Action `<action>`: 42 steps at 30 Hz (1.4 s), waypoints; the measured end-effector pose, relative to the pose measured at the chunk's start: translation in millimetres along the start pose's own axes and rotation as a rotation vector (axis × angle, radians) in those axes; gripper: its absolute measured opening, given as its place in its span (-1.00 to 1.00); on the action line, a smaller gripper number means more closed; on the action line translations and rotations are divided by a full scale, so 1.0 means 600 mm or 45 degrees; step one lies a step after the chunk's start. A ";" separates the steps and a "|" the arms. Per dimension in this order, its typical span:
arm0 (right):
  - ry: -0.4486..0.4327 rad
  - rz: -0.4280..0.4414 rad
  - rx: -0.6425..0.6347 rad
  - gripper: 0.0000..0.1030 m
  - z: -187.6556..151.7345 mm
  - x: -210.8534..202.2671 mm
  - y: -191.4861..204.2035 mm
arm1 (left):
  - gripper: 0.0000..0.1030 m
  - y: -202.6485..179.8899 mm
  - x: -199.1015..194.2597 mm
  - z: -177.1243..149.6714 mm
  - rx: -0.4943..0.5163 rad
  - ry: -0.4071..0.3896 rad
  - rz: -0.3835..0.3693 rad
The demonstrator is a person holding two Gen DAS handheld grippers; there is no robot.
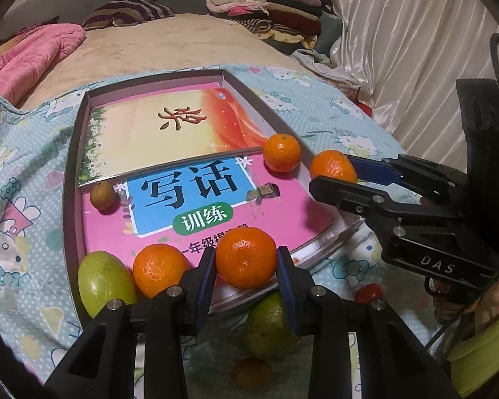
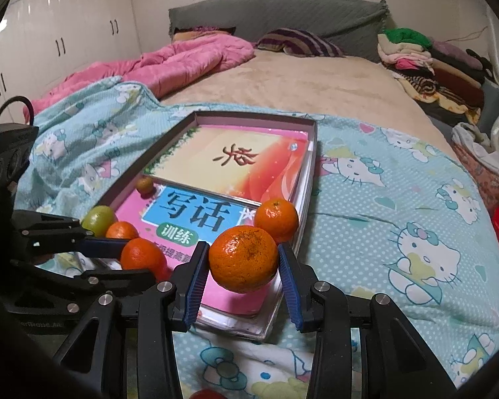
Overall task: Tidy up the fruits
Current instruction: 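Lift and carry both held oranges over the tray, then lower the orange onto the workbook and open the right tool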
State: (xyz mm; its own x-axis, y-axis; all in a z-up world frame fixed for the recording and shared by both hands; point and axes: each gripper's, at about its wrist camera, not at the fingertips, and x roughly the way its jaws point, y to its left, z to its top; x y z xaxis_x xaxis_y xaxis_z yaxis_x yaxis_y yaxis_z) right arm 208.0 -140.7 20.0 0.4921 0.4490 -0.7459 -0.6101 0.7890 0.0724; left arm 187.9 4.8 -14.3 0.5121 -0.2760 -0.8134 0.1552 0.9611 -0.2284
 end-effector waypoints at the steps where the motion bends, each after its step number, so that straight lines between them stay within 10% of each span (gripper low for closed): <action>1: 0.010 -0.002 -0.007 -0.17 0.000 0.004 0.000 | -0.30 0.001 0.001 0.000 -0.001 0.001 0.001; 42: 0.041 -0.083 -0.166 -0.04 0.002 0.033 0.020 | -0.30 0.008 0.008 -0.001 -0.004 0.003 0.022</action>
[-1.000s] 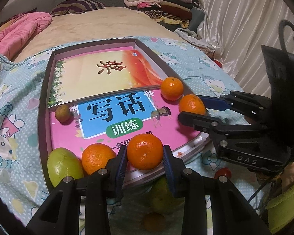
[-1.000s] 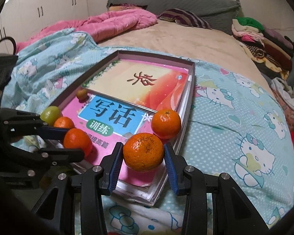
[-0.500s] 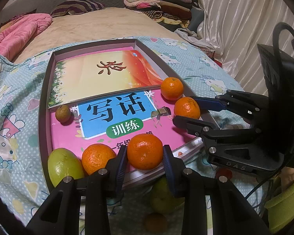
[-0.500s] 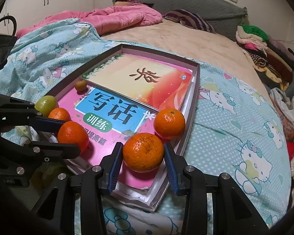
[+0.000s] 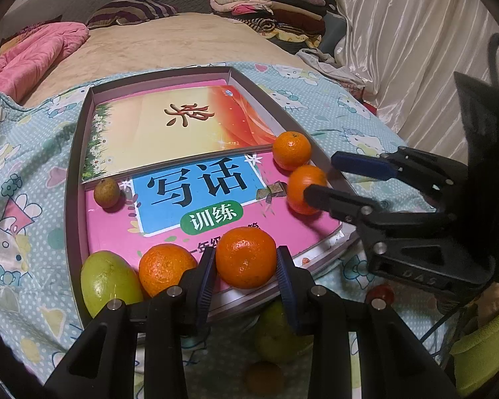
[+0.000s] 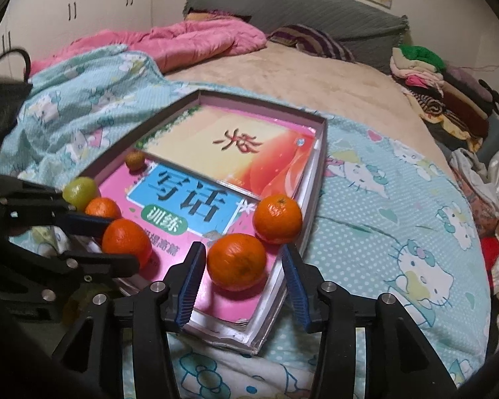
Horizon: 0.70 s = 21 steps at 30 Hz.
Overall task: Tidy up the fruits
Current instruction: 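Lower the orange onto the workbook and open the right tool, then lower the orange into the tray and open the left tool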
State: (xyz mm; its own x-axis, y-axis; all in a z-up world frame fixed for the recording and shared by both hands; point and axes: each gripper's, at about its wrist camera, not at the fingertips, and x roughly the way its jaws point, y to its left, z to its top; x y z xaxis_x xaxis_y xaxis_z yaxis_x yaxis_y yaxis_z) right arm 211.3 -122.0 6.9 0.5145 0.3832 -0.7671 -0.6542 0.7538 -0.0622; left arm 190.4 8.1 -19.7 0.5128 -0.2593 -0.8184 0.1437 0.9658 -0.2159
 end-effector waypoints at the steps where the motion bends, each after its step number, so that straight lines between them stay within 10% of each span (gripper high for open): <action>1: -0.008 -0.006 0.002 -0.03 0.000 -0.004 0.000 | -0.30 0.000 0.000 0.000 0.000 0.000 0.000; 21: -0.061 -0.059 0.034 0.11 -0.001 -0.036 -0.007 | -0.29 -0.001 0.000 0.001 -0.002 0.002 0.002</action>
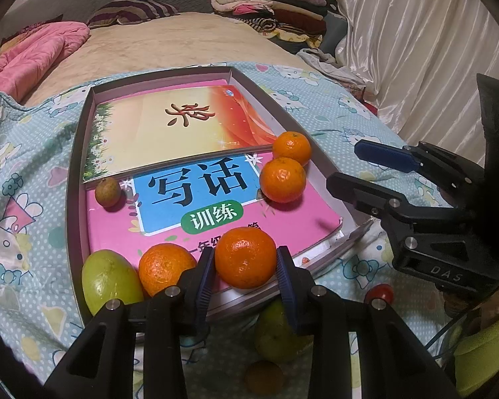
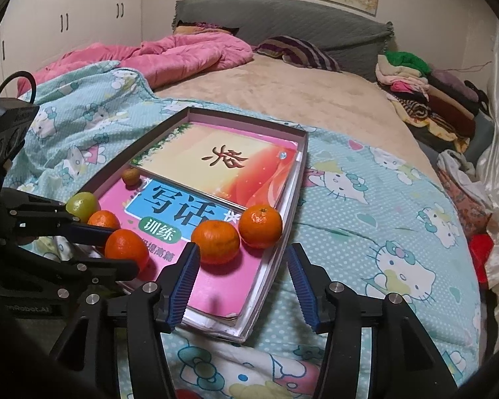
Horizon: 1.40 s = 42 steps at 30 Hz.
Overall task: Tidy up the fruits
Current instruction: 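Lower the orange into the tray and open the left tool, then withdraw both open tools toward the remaining fruits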
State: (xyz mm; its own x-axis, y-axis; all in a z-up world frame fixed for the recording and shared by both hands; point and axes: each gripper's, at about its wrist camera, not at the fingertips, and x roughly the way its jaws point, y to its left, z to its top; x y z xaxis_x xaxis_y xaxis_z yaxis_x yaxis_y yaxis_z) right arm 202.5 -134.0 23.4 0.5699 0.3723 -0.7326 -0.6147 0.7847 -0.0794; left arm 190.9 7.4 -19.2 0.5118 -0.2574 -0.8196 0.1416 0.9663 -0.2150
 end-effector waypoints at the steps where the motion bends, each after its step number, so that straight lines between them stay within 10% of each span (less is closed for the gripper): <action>1: -0.001 -0.004 0.001 0.11 0.000 -0.001 0.000 | -0.29 0.000 0.000 0.000 0.000 0.000 0.000; 42: -0.263 -0.005 0.205 0.31 -0.023 -0.150 -0.010 | 0.59 -0.033 -0.129 -0.009 0.015 -0.227 0.051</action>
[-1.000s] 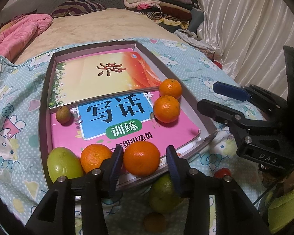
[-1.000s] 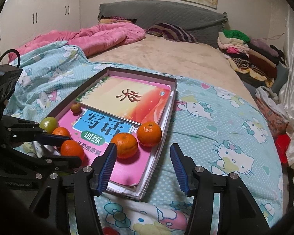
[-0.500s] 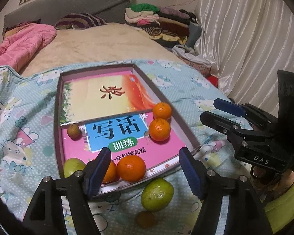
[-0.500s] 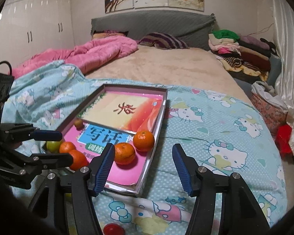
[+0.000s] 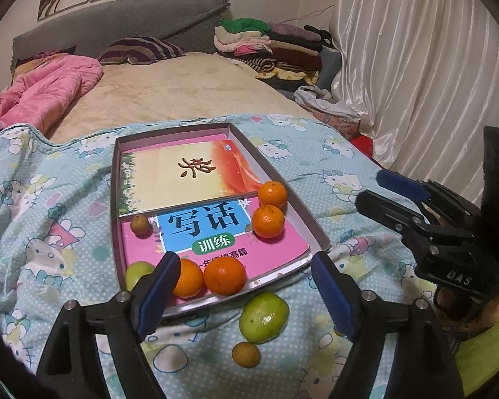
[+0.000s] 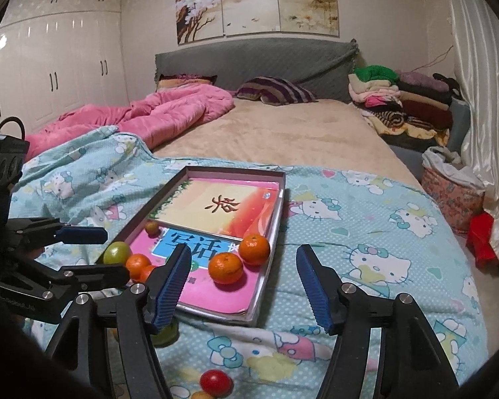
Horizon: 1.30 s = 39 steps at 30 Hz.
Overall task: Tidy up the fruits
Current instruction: 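Withdraw both open tools toward the remaining fruits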
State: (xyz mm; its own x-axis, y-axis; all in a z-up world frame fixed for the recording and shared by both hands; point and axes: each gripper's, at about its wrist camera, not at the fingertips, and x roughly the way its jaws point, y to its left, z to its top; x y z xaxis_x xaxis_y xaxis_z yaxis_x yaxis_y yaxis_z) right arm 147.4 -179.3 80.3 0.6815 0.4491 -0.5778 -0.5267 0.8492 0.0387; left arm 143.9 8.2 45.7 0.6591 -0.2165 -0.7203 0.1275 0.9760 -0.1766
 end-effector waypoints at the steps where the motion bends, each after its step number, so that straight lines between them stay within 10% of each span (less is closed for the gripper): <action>1: -0.004 -0.001 0.001 0.31 -0.004 -0.004 0.001 | 0.60 -0.001 -0.001 -0.002 0.004 -0.002 0.006; 39: 0.208 -0.044 0.057 0.43 -0.148 -0.021 0.039 | 0.66 -0.003 0.018 -0.121 0.045 0.171 0.062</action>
State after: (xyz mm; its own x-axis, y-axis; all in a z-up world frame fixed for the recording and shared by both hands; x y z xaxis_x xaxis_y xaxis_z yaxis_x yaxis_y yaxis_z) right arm 81.2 -190.0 16.0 0.6054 0.3710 -0.7042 -0.4786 0.8766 0.0504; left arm 96.9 2.4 -10.1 0.5600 -0.1679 -0.8113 0.1256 0.9851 -0.1172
